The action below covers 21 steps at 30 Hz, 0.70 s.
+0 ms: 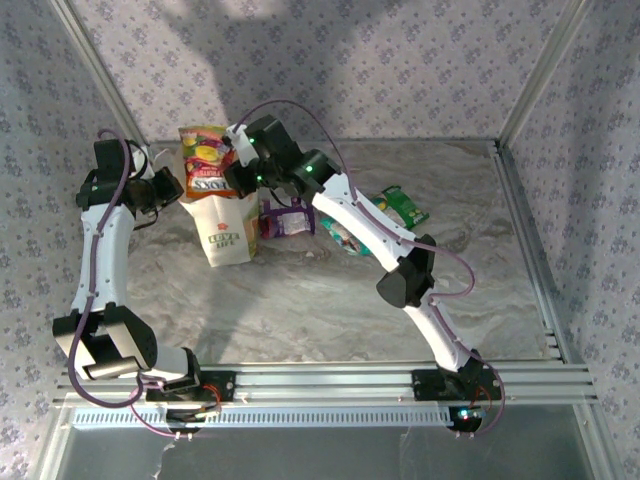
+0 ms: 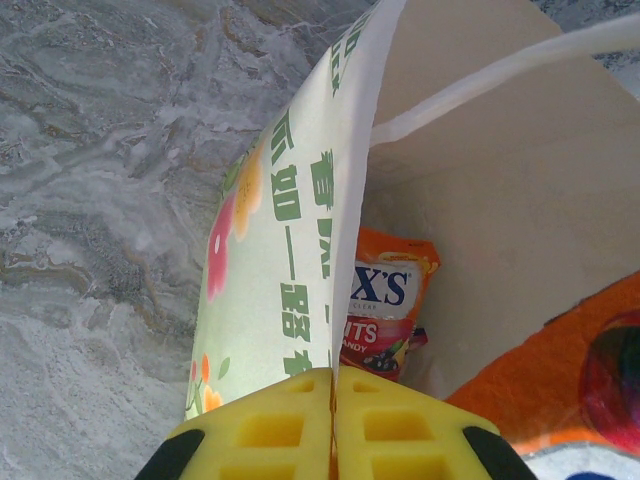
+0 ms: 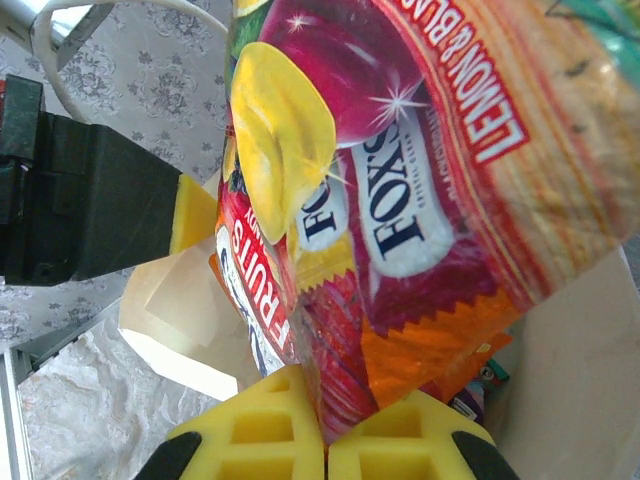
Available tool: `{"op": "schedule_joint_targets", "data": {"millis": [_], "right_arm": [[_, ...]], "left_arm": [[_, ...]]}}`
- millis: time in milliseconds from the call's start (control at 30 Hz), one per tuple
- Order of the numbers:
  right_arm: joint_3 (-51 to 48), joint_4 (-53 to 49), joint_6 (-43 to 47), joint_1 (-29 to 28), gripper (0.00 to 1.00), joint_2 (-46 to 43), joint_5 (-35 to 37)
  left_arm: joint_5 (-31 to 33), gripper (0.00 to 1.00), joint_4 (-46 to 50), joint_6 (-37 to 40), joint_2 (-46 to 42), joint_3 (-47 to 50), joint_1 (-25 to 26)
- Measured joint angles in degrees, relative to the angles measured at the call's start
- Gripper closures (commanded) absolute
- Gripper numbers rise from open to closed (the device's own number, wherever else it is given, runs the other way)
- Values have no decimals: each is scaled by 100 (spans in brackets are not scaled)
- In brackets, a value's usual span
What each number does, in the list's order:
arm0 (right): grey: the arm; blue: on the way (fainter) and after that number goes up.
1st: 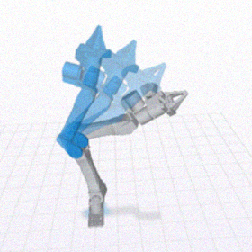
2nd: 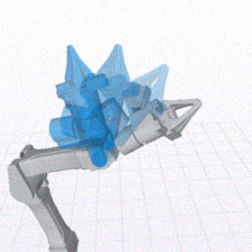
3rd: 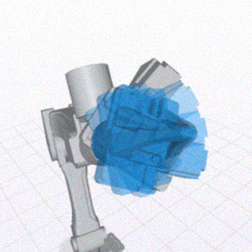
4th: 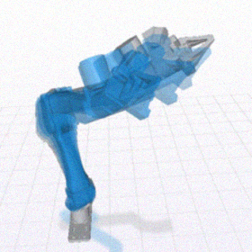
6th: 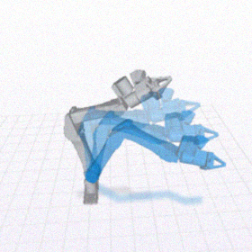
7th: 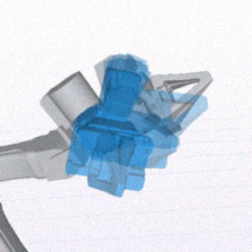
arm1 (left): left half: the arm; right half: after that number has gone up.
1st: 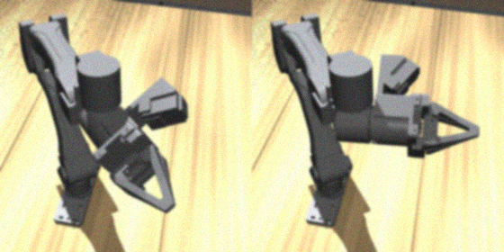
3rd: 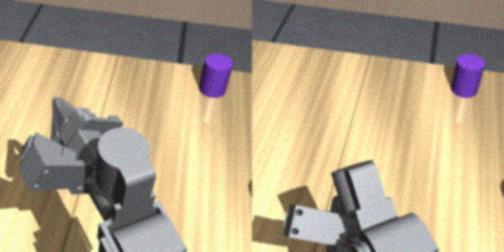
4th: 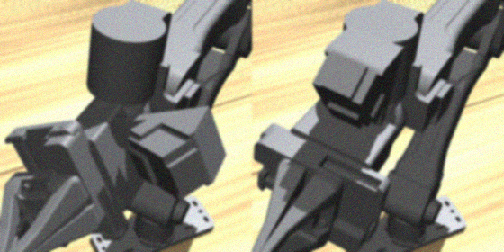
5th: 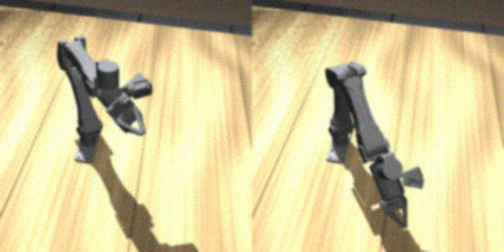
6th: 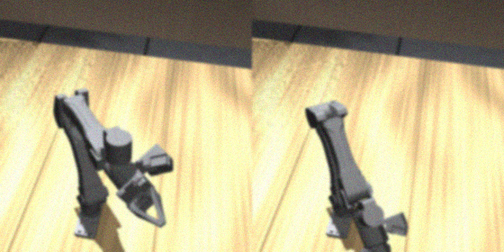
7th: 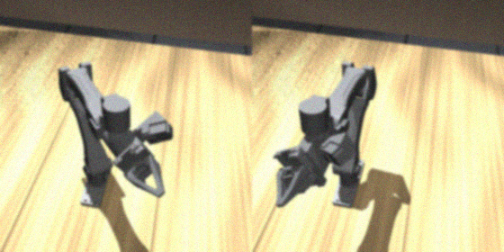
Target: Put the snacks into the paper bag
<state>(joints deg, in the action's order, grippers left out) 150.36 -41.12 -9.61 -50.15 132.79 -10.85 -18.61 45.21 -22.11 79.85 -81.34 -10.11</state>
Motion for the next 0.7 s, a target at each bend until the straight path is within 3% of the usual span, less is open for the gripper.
{"op": "schedule_joint_targets", "data": {"millis": [633, 700], "right_arm": [[28, -195, 0, -90, 100, 31, 7], [33, -262, -2, -90, 97, 31, 7]], "left_arm": [[2, 91, -44, 0, -66, 98, -7], [4, 91, -52, 0, -83, 118, -7]]}}
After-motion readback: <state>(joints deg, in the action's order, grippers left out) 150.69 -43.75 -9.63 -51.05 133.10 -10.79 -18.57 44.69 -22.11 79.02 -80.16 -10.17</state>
